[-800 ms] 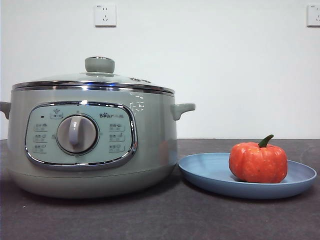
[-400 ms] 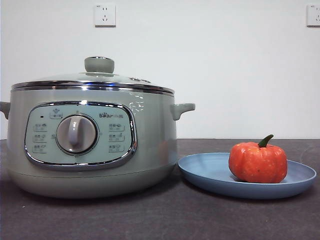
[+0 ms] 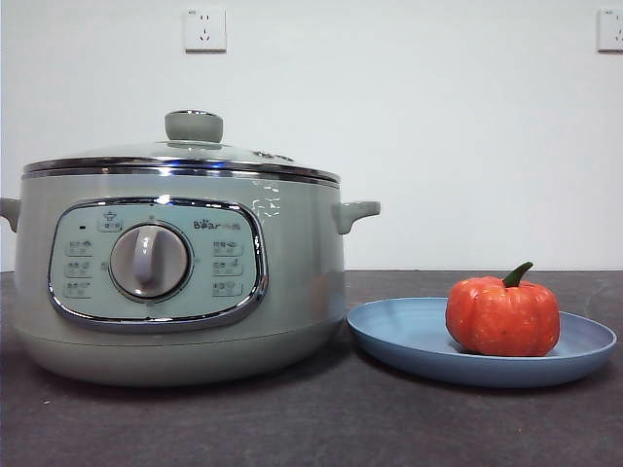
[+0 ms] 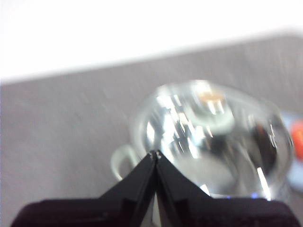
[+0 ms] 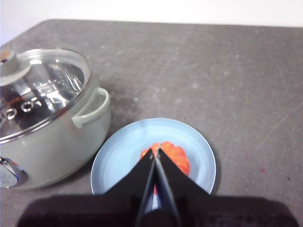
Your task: Take the pumpkin out from the steamer,put the pumpkin in the blue plate,close the lid
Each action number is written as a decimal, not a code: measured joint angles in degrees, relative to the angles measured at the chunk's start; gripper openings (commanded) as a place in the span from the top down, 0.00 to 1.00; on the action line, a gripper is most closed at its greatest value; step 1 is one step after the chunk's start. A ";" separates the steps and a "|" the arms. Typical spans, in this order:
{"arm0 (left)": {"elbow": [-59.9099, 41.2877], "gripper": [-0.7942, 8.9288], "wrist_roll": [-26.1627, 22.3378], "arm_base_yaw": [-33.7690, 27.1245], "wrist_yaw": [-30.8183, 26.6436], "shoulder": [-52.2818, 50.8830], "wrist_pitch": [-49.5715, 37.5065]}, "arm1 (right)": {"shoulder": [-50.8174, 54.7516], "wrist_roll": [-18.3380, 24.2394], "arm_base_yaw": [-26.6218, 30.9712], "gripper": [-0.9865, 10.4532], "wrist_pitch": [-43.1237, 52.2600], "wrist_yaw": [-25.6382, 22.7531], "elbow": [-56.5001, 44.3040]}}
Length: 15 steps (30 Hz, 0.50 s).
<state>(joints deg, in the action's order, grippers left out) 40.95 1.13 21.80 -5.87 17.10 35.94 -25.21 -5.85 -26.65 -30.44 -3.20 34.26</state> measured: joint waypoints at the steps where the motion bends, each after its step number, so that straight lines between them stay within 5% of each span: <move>1: -0.76 0.92 0.00 -2.08 0.07 -2.12 -2.29 | 0.00 0.00 0.00 0.93 -0.07 0.00 0.02; 9: -15.39 0.92 0.48 -16.55 0.15 -12.50 -12.50 | 0.00 0.00 0.00 0.93 -0.24 -0.02 0.02; 15: -27.52 0.92 2.58 -18.91 0.26 -14.53 -14.45 | 0.00 0.00 0.00 0.93 -0.26 0.00 0.00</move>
<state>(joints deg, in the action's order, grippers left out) 13.43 3.70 2.90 -5.61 2.57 21.50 -25.21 -5.85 -26.65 -30.70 -3.20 34.26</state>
